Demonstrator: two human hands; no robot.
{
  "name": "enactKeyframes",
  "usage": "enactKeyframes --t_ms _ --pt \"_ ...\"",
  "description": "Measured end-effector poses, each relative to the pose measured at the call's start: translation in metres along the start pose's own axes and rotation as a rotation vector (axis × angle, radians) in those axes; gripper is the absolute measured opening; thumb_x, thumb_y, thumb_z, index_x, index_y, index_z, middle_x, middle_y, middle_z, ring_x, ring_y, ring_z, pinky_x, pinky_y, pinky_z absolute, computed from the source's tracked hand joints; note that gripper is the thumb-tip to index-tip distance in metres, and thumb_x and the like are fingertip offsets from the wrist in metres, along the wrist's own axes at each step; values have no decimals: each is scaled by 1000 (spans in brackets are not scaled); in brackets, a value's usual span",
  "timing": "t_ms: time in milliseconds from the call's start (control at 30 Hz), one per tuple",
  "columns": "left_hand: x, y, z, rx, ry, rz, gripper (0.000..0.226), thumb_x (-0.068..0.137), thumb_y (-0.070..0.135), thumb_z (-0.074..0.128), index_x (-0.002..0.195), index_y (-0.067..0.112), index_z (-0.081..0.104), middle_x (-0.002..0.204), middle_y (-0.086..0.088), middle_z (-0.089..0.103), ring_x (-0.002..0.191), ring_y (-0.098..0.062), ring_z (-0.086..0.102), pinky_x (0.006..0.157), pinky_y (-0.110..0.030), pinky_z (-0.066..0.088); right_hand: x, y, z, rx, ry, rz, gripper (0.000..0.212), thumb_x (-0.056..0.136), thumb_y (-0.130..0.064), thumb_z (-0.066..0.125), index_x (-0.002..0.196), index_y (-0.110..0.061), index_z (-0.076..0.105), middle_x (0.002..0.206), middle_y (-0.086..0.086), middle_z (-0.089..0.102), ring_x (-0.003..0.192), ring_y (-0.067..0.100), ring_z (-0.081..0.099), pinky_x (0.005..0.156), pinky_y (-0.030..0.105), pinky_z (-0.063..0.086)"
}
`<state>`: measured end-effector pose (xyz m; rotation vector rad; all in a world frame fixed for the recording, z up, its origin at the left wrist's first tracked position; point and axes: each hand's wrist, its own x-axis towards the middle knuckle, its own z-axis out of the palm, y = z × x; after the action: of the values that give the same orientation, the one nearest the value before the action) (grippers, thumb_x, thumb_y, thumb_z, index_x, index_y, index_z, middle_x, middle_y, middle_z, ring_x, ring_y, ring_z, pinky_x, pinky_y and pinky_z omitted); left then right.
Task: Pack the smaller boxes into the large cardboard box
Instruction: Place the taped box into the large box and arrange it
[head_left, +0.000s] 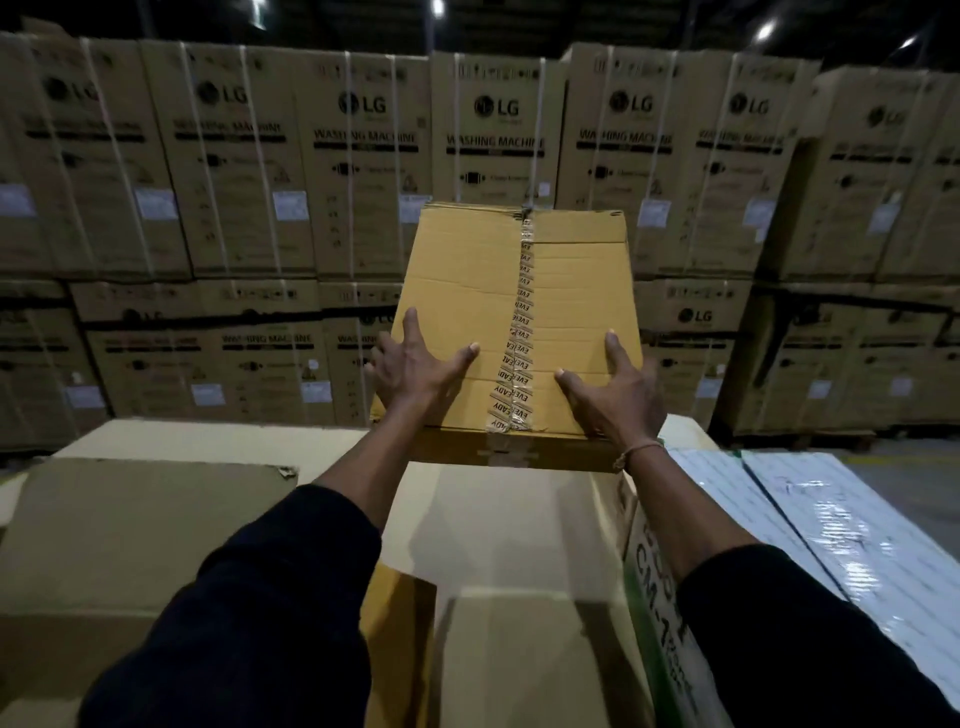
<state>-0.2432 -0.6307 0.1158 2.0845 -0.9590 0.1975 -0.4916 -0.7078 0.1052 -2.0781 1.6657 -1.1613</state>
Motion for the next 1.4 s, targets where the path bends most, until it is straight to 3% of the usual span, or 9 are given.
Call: enactKeyframes --t_ms 467,767,867,1000,1133,1267,1400 --pt "-93 60 -162 -16 186 3 115 64 99 47 157 35 22 136 -23 46 124 -42 48 98 -49 40 -78 -64 -167 -21 68 -168 100 77 -86 61 161 -40 31 136 23 46 114 39 57 83 37 51" --pt "-152 44 -251 -44 213 -6 113 71 93 54 161 34 20 142 -24 43 129 -44 47 104 -52 38 -157 -105 -221 -34 116 -237 99 77 -86 61 160 -39 33 130 21 46 106 38 58 81 41 55" --pt "-159 27 -292 -56 236 -6 114 70 94 54 162 35 20 141 -24 43 124 -42 50 100 -49 41 -187 -136 -230 -42 154 -268 100 76 -87 60 160 -40 32 133 22 45 107 39 57 74 37 47" --pt "-158 -10 -356 -80 257 11 116 68 94 57 162 37 21 145 -25 41 129 -44 47 103 -50 39 -234 -189 -235 -22 194 -291 101 76 -87 62 160 -39 34 138 25 44 114 43 57 85 45 56" --pt "-157 -65 -422 -69 245 36 115 69 93 58 162 35 22 147 -24 40 130 -44 47 101 -48 40 -293 -247 -224 -37 219 -284 100 77 -87 60 160 -38 33 141 27 43 118 44 56 85 42 52" --pt "-167 -129 -474 -52 201 49 116 70 92 58 163 34 20 148 -25 39 132 -45 46 103 -51 40 -357 -296 -204 -40 170 -258 101 77 -87 60 161 -40 29 150 28 38 131 46 49 97 48 53" --pt "-177 -188 -516 -52 174 35 116 70 92 57 163 34 20 147 -25 40 133 -45 45 105 -53 39 -416 -339 -189 -55 143 -259 99 78 -86 60 161 -39 31 143 23 41 121 42 53 93 44 52"
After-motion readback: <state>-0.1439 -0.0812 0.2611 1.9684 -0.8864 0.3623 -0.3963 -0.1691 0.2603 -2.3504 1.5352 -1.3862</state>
